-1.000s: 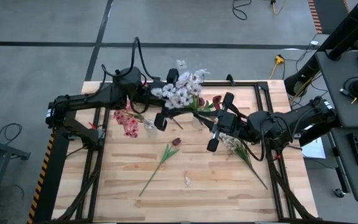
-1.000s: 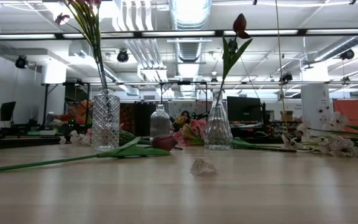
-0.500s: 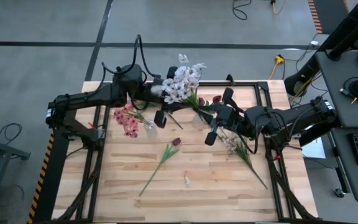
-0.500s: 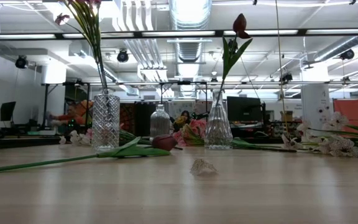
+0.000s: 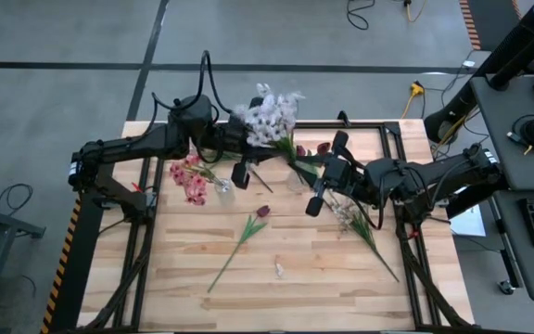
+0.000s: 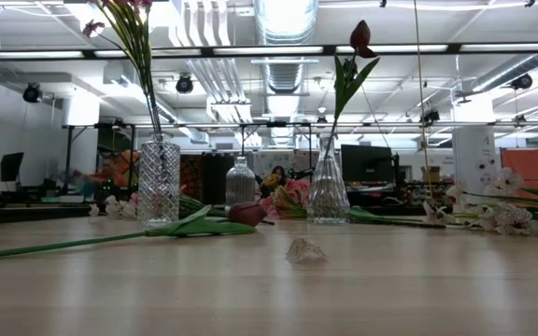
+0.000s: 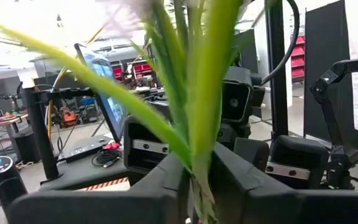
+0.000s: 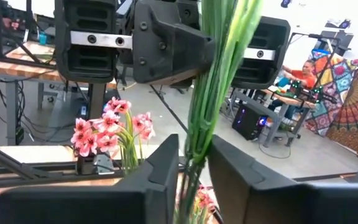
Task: Sort flowers into vase by color
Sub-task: Put the center white flowers into the top transparent vase
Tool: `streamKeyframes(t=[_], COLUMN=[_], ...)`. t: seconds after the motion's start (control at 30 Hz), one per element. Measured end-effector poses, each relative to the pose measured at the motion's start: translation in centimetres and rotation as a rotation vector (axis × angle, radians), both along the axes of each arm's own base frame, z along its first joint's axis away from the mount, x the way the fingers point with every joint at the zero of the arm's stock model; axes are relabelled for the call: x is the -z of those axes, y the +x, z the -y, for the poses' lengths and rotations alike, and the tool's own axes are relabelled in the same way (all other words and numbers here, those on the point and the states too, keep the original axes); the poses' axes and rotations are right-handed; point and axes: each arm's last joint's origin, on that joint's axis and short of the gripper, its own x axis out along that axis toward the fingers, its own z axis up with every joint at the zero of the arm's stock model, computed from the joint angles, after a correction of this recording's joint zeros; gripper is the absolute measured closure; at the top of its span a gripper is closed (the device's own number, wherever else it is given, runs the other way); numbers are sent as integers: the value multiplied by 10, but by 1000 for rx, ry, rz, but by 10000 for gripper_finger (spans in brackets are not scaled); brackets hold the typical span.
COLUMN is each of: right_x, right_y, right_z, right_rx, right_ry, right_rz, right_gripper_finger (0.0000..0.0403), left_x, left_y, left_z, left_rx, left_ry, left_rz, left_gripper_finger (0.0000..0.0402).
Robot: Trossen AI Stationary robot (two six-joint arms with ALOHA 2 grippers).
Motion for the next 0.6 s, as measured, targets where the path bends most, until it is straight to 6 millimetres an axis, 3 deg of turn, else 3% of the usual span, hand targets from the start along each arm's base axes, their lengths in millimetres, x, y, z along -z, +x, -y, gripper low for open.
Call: streamKeyframes(t=[0.1,0.3,0.6], right_x=[0,-1,-16], right_y=[0,-3,-25], right_z=[1,3,11], right_rx=[3,67,131], right_ry=[0,-3,1], right_rz=[-1,-8,25], right_gripper_finger=[300,270,241], left_x=[0,1,-2], left_y=[0,0,-12], left_z=[0,-4,-40], left_rx=[-2,-56,-167], left_ry=[-2,-11,-46], left_rz=[-5,-8,-19], left_gripper_finger=[395,392,395])
